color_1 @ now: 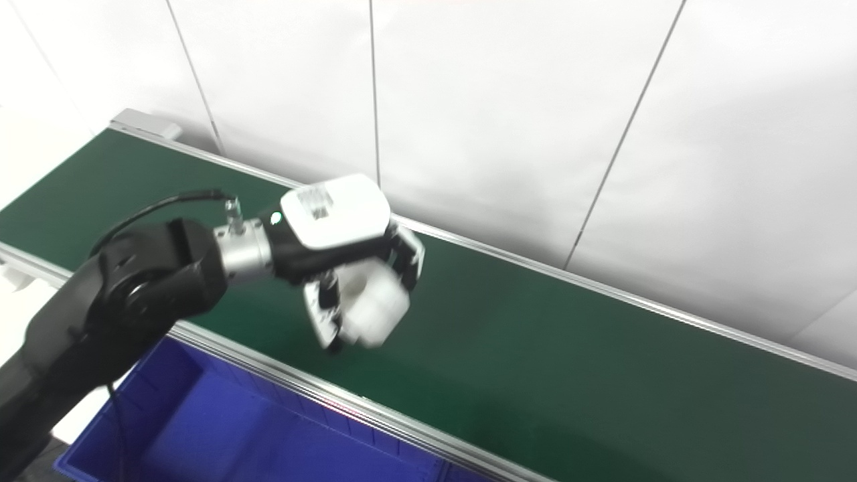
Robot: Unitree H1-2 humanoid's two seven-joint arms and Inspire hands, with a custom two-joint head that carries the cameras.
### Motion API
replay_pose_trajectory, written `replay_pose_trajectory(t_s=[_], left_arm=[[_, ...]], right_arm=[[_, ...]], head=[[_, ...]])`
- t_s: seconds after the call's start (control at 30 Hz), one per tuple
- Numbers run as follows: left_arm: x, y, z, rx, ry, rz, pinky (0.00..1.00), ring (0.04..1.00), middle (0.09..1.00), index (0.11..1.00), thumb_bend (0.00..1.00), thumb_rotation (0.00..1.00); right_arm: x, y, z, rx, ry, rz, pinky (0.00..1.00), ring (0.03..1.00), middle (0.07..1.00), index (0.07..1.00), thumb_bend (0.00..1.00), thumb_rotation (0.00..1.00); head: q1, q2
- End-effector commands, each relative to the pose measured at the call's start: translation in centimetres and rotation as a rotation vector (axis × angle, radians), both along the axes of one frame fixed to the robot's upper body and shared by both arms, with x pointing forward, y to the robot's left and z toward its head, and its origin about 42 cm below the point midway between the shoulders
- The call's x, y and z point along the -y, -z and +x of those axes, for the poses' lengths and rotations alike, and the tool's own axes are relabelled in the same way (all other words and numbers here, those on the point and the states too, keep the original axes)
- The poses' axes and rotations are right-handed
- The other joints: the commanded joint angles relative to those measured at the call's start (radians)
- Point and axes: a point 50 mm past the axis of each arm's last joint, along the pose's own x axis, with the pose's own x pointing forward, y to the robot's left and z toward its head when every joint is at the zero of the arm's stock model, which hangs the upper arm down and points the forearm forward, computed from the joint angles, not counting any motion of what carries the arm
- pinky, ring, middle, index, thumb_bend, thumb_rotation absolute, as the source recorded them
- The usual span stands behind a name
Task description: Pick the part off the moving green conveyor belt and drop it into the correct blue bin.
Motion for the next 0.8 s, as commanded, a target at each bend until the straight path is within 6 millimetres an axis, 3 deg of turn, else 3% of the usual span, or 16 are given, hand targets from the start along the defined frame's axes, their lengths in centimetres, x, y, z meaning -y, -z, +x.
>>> replay_pose_trajectory(t_s=[0.0,0.17,0.37,0.43,0.63,0.77], left_arm=[[-0.8,-0.2,-1.7,0.009,-0.031,0.006,0.29,0.384,0.459,0.525,0.50,0.00],[-2.3,3.0,-4.5,-0.100,-0.086,0.051,0.40,0.412,0.492,0.503,0.50,0.00],[-4.3,8.3,-6.8,-0.242,-0.144,0.120,0.29,0.346,0.462,0.538,0.49,0.00],[-4.9,10.2,-7.2,-0.278,-0.161,0.149,0.32,0.375,0.491,0.522,0.50,0.00],[-7.1,14.5,-7.6,-0.293,-0.207,0.205,0.31,0.361,0.465,0.538,0.50,0.00],[-7.8,15.3,-7.3,-0.269,-0.248,0.278,0.34,0.367,0.463,0.537,0.50,0.00]], right_arm=[[0.2,-0.8,-0.4,0.003,-0.004,0.008,1.00,1.000,1.000,1.000,0.85,1.00],[0.0,-0.7,-0.6,0.000,-0.009,0.003,1.00,1.000,1.000,1.000,0.84,1.00],[-0.1,-0.9,-0.9,-0.003,-0.021,0.022,1.00,1.000,1.000,1.000,0.83,1.00],[-0.1,-0.9,-1.0,-0.007,-0.032,0.030,1.00,1.000,1.000,1.000,0.81,1.00],[-0.3,-0.6,-1.0,-0.019,-0.056,0.042,1.00,1.000,1.000,1.000,0.81,1.00],[-0.4,-0.6,-0.9,-0.019,-0.057,0.046,1.00,1.000,1.000,1.000,0.80,1.00]], head=[[0.003,-0.001],[-0.002,0.002],[0.003,0.011],[0.006,0.011],[-0.001,0.003],[-0.005,0.004]])
